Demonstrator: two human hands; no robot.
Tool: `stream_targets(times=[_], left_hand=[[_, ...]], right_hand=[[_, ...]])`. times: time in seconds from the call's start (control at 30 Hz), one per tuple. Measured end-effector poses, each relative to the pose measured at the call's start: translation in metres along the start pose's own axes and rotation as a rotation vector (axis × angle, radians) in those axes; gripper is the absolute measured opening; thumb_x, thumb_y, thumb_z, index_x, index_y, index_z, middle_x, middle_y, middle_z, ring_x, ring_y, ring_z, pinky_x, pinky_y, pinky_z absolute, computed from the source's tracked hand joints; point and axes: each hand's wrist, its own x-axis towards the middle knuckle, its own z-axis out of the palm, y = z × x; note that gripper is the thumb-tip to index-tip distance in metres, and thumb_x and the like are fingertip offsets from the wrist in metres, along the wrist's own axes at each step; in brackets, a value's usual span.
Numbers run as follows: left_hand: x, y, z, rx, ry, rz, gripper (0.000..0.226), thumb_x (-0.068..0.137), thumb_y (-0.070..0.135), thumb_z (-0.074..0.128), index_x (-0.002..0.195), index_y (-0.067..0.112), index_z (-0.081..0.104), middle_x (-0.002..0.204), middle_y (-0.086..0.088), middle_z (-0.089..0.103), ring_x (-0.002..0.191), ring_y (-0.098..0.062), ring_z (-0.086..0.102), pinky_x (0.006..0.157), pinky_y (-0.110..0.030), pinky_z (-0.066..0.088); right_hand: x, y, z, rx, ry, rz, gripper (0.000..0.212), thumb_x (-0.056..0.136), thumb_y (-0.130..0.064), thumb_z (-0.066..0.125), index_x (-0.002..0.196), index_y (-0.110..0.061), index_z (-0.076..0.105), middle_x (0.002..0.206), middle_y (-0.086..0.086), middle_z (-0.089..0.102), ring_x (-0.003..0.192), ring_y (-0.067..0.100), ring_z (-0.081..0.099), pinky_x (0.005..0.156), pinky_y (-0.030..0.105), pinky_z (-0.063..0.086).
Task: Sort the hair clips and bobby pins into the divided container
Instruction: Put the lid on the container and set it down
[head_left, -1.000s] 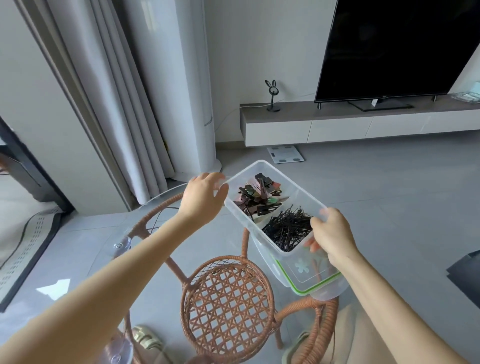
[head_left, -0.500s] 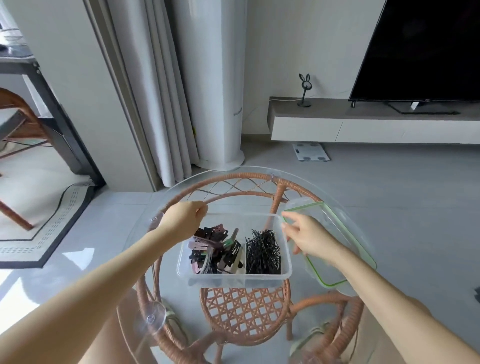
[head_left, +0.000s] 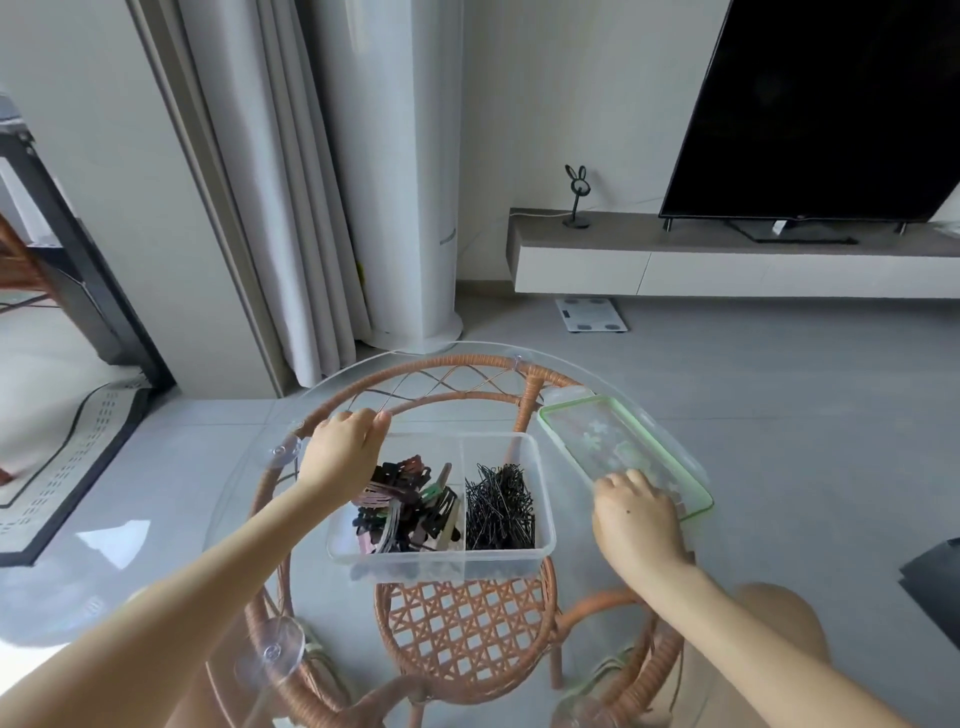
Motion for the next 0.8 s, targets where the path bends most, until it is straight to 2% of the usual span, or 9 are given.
stream_targets(times=[0.17, 0.27, 0.33, 0.4, 0.47, 0.53, 0.6, 0.7, 0.8], left_hand=[[0.002, 0.018, -0.022, -0.114, 0.055, 0.046, 0.039, 0.096, 0.038, 0.037, 0.114, 0.013, 0.061, 0.116, -0.011, 0.064, 0.107, -0.030, 0.058, 0.086, -0.036, 0.043], [-0.001, 0.041, -0.047, -0.324, 0.017, 0.092, 0.042, 0.093, 0.043, 0.043, 0.122, 0.017, 0.056, 0.115, 0.006, 0.062, 0.109, -0.013, 0.057, 0.090, -0.026, 0.041], [-0.006, 0.056, -0.063, -0.540, 0.016, 0.099, 0.041, 0.090, 0.043, 0.048, 0.121, 0.017, 0.056, 0.108, 0.009, 0.062, 0.095, -0.001, 0.061, 0.086, -0.019, 0.045], [-0.013, 0.064, -0.072, -0.713, 0.071, 0.067, 0.030, 0.089, 0.038, 0.053, 0.108, 0.017, 0.060, 0.090, 0.005, 0.067, 0.065, 0.011, 0.060, 0.059, -0.009, 0.050], [-0.021, 0.064, -0.076, -0.715, 0.114, 0.022, 0.022, 0.089, 0.034, 0.056, 0.097, 0.014, 0.061, 0.077, 0.003, 0.064, 0.054, 0.007, 0.059, 0.039, -0.010, 0.043], [-0.026, 0.054, -0.075, -0.567, 0.170, -0.010, 0.025, 0.087, 0.037, 0.058, 0.095, 0.014, 0.060, 0.081, 0.002, 0.064, 0.063, -0.009, 0.062, 0.053, -0.024, 0.052], [-0.027, 0.041, -0.076, -0.422, 0.225, -0.051, 0.031, 0.082, 0.040, 0.063, 0.098, 0.014, 0.056, 0.091, 0.002, 0.061, 0.074, -0.021, 0.061, 0.071, -0.032, 0.050], [-0.030, 0.024, -0.078, -0.525, 0.106, -0.188, 0.041, 0.076, 0.035, 0.072, 0.106, 0.014, 0.052, 0.099, -0.001, 0.058, 0.081, -0.020, 0.059, 0.074, -0.036, 0.052], [-0.039, 0.012, -0.072, -0.608, -0.048, -0.313, 0.035, 0.075, 0.019, 0.075, 0.102, 0.003, 0.058, 0.082, -0.009, 0.064, 0.058, -0.021, 0.058, 0.063, -0.033, 0.051]], right_hand=[[0.036, 0.028, -0.055, 0.292, 0.447, 0.169, 0.003, 0.074, 0.001, 0.064, 0.075, -0.001, 0.062, 0.058, 0.019, 0.063, 0.053, 0.037, 0.059, 0.046, 0.034, 0.044], [0.046, 0.028, -0.097, 0.693, 0.565, 0.143, 0.017, 0.092, -0.010, 0.044, 0.095, -0.007, 0.061, 0.078, 0.010, 0.071, 0.071, 0.030, 0.066, 0.064, 0.036, 0.048], [0.053, 0.021, -0.118, 0.931, 0.488, 0.102, 0.016, 0.093, -0.011, 0.044, 0.095, -0.013, 0.060, 0.081, -0.001, 0.070, 0.075, 0.017, 0.069, 0.071, 0.035, 0.051], [0.061, 0.011, -0.127, 1.035, 0.371, 0.084, 0.016, 0.093, -0.012, 0.045, 0.094, -0.015, 0.061, 0.078, -0.006, 0.068, 0.071, 0.013, 0.067, 0.071, 0.033, 0.051], [0.068, -0.001, -0.127, 1.140, 0.284, 0.105, 0.018, 0.093, -0.011, 0.045, 0.092, -0.014, 0.062, 0.076, -0.007, 0.067, 0.072, 0.021, 0.068, 0.072, 0.036, 0.052], [0.073, -0.010, -0.124, 1.250, 0.232, 0.124, 0.018, 0.093, -0.009, 0.046, 0.088, -0.014, 0.063, 0.076, -0.006, 0.066, 0.074, 0.026, 0.069, 0.072, 0.038, 0.053], [0.081, -0.016, -0.119, 1.320, 0.165, 0.141, 0.017, 0.093, -0.007, 0.046, 0.089, -0.010, 0.063, 0.080, -0.004, 0.066, 0.066, 0.014, 0.070, 0.066, 0.029, 0.052], [0.091, -0.027, -0.108, 1.376, -0.053, 0.198, 0.016, 0.093, -0.005, 0.047, 0.090, -0.007, 0.062, 0.086, -0.001, 0.065, 0.056, 0.003, 0.066, 0.049, 0.015, 0.045], [0.093, -0.041, -0.082, 1.299, -0.260, 0.224, 0.015, 0.093, -0.006, 0.048, 0.095, -0.003, 0.062, 0.093, 0.005, 0.066, 0.055, 0.004, 0.066, 0.046, 0.014, 0.043]])
